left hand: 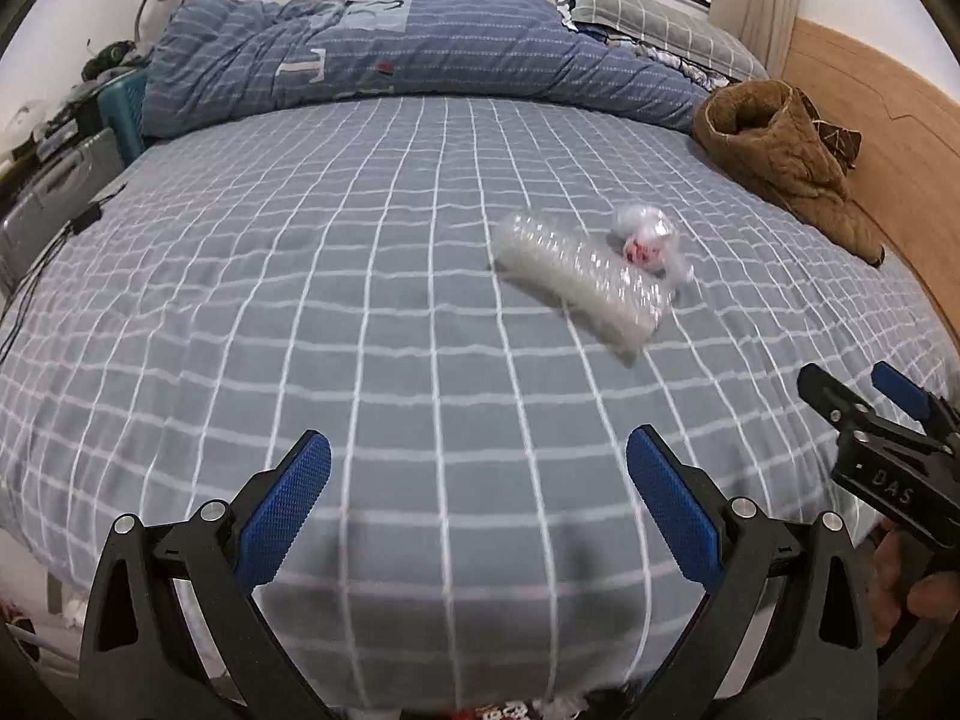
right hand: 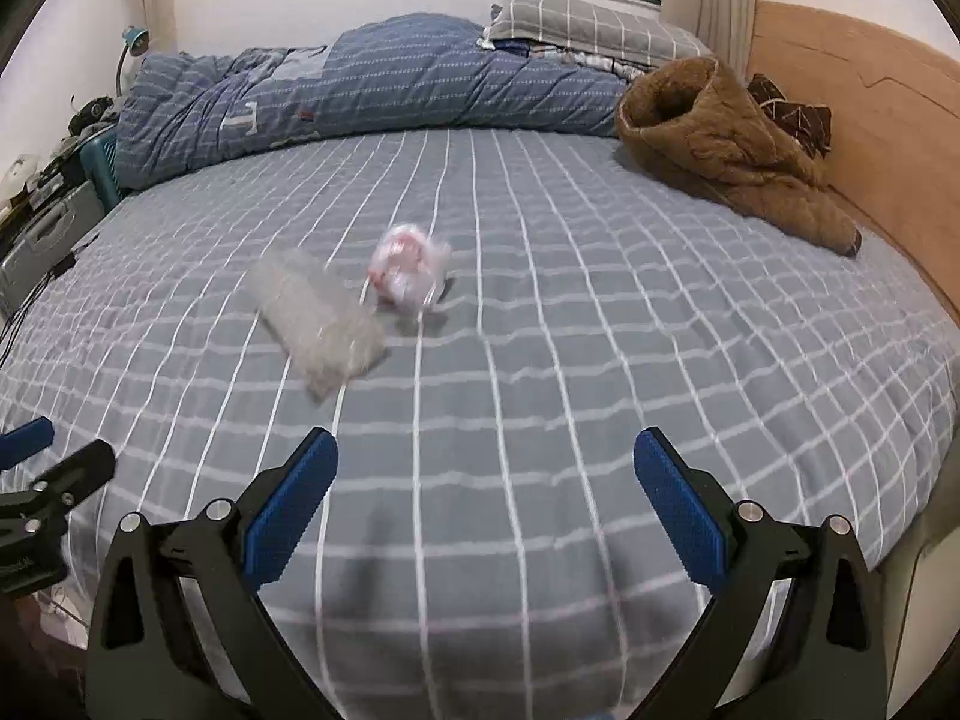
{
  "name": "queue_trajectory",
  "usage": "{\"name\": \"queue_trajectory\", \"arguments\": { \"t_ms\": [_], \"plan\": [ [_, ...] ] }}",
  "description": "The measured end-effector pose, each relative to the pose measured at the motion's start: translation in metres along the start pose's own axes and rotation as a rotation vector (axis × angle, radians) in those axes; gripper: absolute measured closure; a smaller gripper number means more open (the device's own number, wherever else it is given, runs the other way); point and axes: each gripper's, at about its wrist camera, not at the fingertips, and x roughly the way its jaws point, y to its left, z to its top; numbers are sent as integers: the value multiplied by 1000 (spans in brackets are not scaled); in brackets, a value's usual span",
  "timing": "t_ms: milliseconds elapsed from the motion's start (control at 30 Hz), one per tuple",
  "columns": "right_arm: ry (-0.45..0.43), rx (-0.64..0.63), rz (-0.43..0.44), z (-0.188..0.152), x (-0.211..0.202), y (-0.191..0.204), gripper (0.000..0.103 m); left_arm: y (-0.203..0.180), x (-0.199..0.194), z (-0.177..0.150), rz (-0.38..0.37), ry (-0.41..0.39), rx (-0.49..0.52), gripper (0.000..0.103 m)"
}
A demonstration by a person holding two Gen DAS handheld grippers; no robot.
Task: Collect trash
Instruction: 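Move both open tools from the bin back to the bubble wrap and pink bag, then grasp the bubble wrap roll with the left tool while the right tool grasps the pink bag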
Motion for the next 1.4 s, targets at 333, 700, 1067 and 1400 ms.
{"name": "queue_trajectory", "arguments": {
  "t_ms": [333,700,1067,1400],
  "plan": [
    [0,40,-4,42,38,-27,8,-24,60,52,-39,24,-17,6],
    [-15,44,-28,63,73,-39,8,-47,123,78,-48,91,-23,6],
    [1,69,9,63,106,-34,8,-64,157,70,-124,142,-17,57],
    [-22,1,74,85,114,8,8,-20,117,86,-82,52,-2,62]
  ]
}}
